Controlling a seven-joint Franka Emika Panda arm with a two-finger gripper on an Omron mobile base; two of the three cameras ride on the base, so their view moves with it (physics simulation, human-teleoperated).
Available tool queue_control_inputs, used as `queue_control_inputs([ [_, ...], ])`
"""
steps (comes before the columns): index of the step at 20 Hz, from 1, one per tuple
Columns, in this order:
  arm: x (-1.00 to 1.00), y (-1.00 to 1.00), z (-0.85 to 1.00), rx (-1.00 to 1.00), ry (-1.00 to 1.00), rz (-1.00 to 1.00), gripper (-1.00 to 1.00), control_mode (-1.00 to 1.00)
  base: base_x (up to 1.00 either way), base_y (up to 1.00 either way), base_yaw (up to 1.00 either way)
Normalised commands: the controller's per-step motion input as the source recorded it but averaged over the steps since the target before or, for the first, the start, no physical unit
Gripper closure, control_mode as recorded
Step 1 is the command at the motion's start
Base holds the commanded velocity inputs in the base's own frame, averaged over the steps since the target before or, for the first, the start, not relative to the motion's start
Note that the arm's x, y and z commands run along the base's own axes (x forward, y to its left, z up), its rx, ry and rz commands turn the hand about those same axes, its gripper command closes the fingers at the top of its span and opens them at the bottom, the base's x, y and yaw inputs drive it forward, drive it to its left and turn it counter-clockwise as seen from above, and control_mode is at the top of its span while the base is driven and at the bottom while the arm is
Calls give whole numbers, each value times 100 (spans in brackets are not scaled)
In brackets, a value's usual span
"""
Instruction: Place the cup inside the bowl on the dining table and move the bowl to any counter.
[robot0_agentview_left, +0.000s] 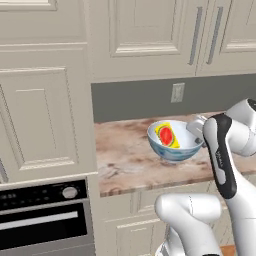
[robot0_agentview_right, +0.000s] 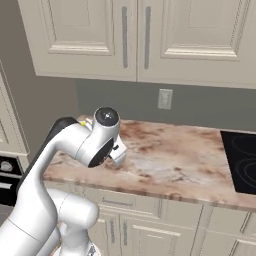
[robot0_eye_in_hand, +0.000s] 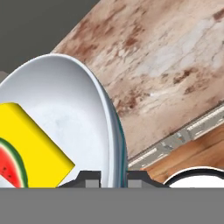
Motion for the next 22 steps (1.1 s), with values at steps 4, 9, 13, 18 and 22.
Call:
queue_control_inputs([
  [4, 0, 0, 0, 0, 0, 0, 100, 100, 30, -15, 0],
  [9, 0, 0, 0, 0, 0, 0, 100, 100, 0, 0, 0],
  [13, 0, 0, 0, 0, 0, 0, 100, 100, 0, 0, 0],
  [18, 0, 0, 0, 0, 0, 0, 100, 100, 0, 0, 0],
  [22, 0, 0, 0, 0, 0, 0, 100, 100, 0, 0, 0],
])
